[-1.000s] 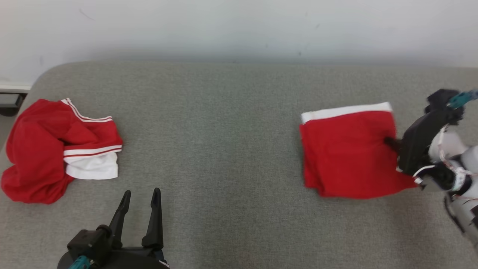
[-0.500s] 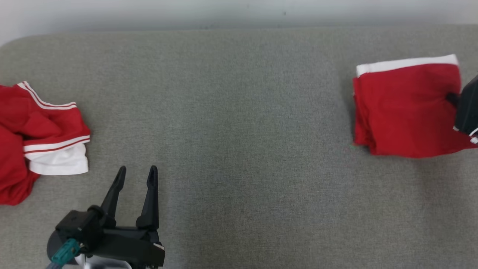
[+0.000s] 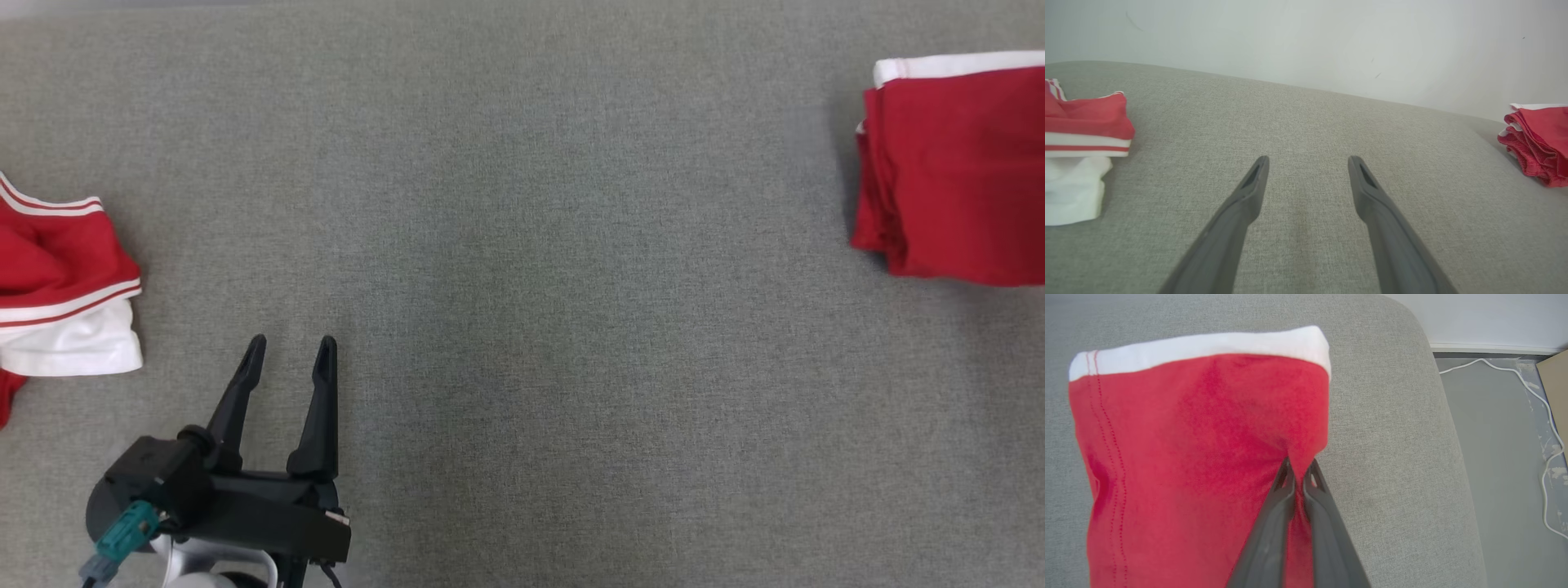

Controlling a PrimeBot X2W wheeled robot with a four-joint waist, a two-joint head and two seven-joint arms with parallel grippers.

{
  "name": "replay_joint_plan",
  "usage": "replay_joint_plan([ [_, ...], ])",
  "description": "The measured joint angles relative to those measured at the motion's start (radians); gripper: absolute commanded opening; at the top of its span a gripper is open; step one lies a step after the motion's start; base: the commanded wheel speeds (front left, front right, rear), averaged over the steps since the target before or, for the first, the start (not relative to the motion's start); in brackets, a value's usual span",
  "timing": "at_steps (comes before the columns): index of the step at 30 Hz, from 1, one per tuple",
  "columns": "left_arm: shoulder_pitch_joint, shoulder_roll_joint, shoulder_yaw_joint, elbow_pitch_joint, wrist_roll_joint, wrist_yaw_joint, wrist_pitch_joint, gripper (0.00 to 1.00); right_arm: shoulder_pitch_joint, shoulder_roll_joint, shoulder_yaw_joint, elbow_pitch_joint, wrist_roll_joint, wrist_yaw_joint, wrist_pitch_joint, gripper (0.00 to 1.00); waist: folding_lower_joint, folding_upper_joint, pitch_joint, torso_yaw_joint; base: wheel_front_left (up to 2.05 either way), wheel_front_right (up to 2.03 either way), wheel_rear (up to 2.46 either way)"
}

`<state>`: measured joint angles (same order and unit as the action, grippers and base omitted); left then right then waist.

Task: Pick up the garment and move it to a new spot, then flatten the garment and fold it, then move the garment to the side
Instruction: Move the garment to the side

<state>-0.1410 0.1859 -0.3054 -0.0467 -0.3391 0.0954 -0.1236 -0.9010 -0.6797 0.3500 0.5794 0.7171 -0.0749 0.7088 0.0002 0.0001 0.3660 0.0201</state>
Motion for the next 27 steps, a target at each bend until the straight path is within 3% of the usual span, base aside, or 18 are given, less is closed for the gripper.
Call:
replay_joint_plan([
  [6,-0.015,0.002,0.000,0.000,0.000,-0.007,0.001,1.00,-0.035,-0.040,0.000,0.027,-0.025,0.000,0.006,0.00,-0.0001,0.0000,0.023,-0.004,0.00,0.00,0.00],
  [20,-0.034,0.000,0.000,0.002,0.000,-0.007,0.009,1.00,-0.078,-0.057,0.032,0.052,-0.072,-0.001,0.020,0.00,-0.0001,0.0000,0.045,0.001,0.00,0.00,0.00],
  [21,-0.034,0.000,0.000,0.002,0.000,-0.007,0.009,1.00,-0.079,-0.057,0.040,0.056,-0.079,-0.001,0.022,0.26,-0.0002,0.0000,0.046,0.002,0.00,0.00,0.00],
  [22,-0.034,0.000,0.000,0.003,0.000,-0.007,0.009,1.00,-0.081,-0.057,0.046,0.060,-0.087,0.001,0.022,1.00,-0.0001,0.0000,0.046,0.003,0.00,0.00,0.00],
  [27,-0.034,0.000,0.005,0.013,-0.001,-0.007,0.008,1.00,-0.098,-0.061,0.068,0.068,-0.119,0.005,0.022,1.00,-0.0002,0.0000,0.042,0.007,0.00,0.00,0.00],
])
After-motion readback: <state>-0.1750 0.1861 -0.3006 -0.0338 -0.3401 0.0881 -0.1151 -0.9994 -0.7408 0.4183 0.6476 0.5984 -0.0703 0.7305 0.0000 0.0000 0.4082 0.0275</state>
